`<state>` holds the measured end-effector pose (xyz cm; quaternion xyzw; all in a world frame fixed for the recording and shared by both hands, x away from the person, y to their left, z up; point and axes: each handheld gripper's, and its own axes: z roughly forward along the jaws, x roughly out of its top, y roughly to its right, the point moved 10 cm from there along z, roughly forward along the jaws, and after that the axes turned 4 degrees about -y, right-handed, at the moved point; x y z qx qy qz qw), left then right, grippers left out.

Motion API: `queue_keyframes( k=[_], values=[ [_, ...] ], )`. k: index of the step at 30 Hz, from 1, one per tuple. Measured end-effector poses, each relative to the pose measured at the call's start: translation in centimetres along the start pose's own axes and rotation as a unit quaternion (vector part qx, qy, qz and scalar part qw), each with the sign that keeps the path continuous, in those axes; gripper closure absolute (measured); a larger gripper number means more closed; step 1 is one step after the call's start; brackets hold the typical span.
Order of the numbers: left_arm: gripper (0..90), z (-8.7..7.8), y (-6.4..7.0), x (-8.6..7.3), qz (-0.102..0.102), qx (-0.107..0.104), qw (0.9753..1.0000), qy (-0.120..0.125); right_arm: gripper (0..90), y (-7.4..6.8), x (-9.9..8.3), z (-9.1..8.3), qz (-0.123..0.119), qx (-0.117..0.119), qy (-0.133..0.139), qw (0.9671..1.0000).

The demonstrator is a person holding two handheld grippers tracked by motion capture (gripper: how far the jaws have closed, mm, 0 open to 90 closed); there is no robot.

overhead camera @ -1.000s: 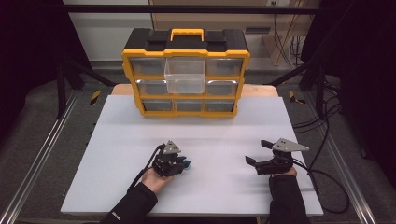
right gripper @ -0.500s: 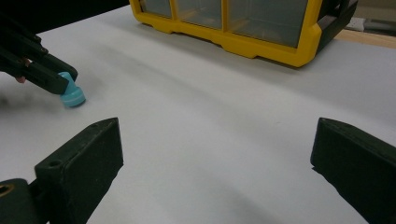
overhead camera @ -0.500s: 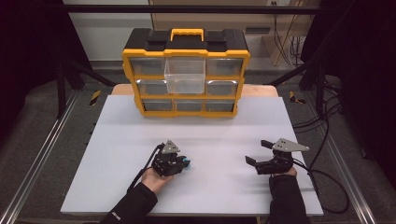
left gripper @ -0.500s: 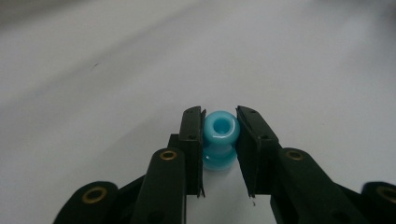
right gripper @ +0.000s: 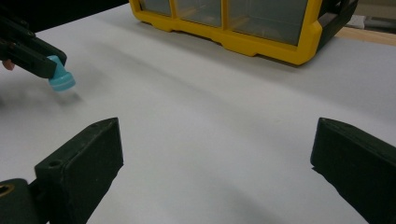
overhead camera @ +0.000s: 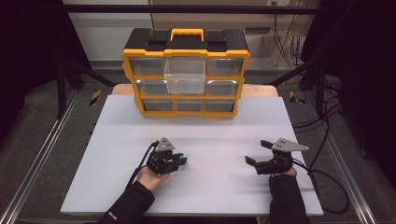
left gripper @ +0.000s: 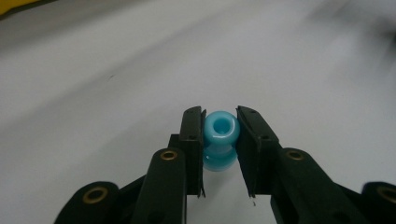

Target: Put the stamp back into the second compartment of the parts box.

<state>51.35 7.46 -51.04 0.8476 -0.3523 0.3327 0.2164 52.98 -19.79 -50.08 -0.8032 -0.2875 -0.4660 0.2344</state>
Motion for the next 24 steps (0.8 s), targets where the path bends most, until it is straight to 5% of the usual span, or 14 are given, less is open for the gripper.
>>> queue_keyframes(
  k=[24],
  values=[
    [72.2,-3.6,-2.0,1.1,-0.012,0.01,0.9994,0.03,2.8,0.1,0.0,0.0,0.005,-0.001,-0.001,1.0]
  ],
)
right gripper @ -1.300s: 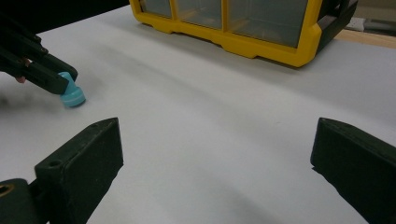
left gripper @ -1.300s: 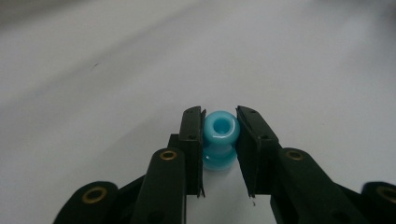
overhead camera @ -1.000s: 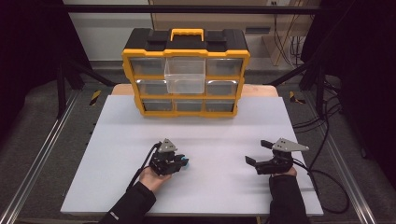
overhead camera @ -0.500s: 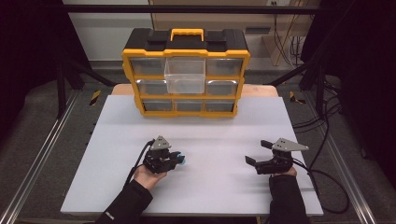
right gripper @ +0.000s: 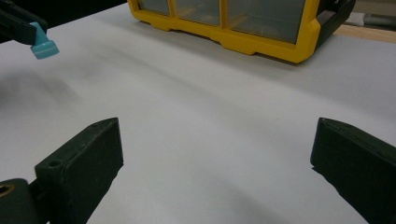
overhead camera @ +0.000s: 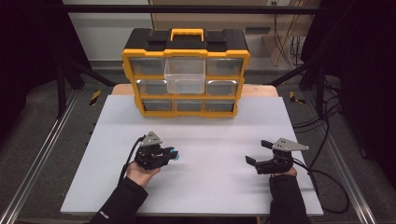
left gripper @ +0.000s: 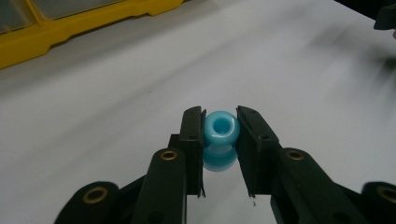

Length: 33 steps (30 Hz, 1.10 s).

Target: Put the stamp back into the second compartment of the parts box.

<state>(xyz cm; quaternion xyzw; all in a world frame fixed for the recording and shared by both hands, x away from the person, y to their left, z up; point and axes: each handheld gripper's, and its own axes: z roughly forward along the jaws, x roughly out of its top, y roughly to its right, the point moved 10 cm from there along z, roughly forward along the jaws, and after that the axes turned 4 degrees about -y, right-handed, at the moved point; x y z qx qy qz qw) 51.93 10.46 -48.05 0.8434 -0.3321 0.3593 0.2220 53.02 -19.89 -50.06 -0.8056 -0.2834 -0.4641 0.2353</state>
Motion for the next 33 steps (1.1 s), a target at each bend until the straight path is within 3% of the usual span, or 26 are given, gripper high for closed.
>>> queue_keyframes(
  k=[33],
  values=[
    [72.2,-4.4,-2.1,2.2,-0.004,0.016,0.9992,0.035,2.8,0.0,0.0,0.0,-0.001,0.0,-0.002,1.0]
  ],
)
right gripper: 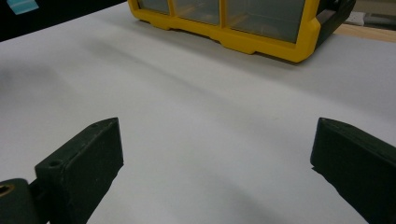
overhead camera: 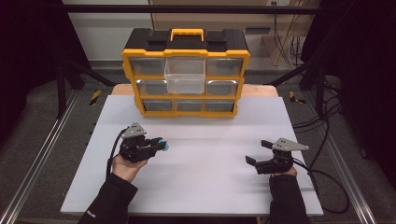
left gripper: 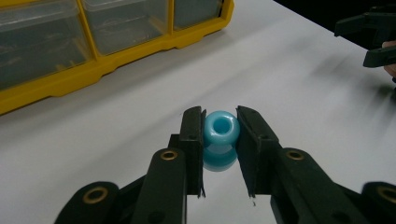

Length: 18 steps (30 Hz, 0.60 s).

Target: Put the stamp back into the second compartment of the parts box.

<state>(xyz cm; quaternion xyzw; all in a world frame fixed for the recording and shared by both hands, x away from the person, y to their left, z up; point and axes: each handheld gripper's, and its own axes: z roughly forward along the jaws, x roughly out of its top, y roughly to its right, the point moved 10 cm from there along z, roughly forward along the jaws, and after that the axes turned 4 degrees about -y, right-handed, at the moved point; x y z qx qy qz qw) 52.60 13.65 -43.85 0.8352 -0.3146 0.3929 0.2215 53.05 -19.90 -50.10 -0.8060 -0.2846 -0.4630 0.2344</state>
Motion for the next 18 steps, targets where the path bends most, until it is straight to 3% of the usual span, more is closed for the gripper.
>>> queue_keyframes(
  k=[18],
  values=[
    [72.2,-2.3,-0.4,2.4,0.012,0.003,0.9998,0.018,2.8,0.0,-0.1,0.0,-0.002,-0.001,-0.003,1.0]
  ],
)
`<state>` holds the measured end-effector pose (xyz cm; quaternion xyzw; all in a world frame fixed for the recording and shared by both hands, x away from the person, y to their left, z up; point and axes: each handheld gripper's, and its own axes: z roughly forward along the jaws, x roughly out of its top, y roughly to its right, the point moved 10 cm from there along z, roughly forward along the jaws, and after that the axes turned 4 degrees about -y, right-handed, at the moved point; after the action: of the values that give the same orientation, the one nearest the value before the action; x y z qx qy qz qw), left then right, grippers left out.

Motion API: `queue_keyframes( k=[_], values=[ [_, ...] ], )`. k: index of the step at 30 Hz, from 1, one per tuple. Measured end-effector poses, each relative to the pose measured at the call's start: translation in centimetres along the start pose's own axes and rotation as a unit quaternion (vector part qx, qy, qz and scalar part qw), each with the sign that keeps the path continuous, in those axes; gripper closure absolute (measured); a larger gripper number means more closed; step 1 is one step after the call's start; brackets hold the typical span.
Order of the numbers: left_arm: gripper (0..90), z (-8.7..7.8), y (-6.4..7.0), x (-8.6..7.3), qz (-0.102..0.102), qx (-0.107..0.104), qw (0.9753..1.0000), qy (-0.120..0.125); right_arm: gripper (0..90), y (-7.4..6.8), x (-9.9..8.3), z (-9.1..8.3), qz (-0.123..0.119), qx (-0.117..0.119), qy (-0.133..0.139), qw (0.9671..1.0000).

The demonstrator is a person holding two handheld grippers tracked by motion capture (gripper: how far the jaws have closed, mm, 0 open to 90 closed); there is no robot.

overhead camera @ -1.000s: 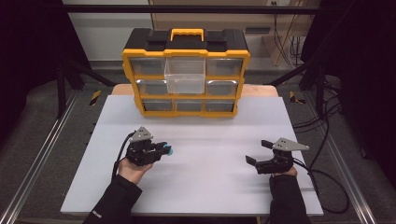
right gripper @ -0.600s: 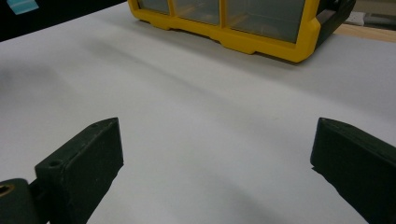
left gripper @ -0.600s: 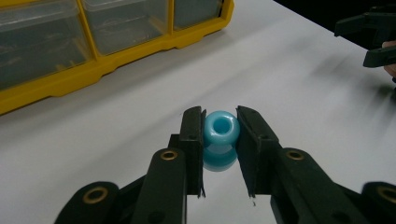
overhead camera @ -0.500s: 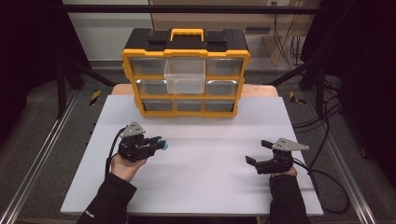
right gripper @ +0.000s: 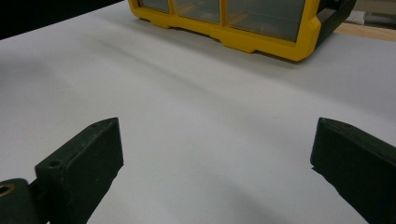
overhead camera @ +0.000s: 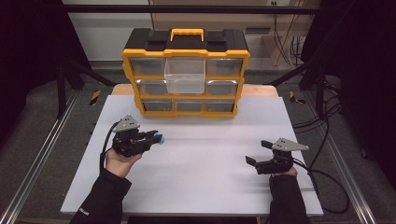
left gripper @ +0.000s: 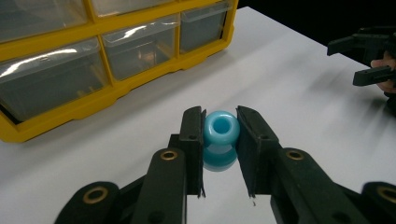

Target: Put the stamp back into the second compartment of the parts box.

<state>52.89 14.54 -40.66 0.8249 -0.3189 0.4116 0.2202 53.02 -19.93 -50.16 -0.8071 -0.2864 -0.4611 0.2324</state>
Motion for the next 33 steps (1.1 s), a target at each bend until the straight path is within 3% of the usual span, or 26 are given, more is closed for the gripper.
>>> queue_keyframes(
  k=[12,33],
  values=[
    [72.2,-1.1,-0.4,2.0,0.01,0.007,0.9999,0.009,2.8,0.0,0.0,0.0,0.001,0.001,0.001,1.0],
    [72.2,-1.8,-0.4,4.1,0.014,0.001,0.9998,0.016,2.8,0.0,0.1,-0.1,0.0,0.001,0.001,1.0]
  ],
)
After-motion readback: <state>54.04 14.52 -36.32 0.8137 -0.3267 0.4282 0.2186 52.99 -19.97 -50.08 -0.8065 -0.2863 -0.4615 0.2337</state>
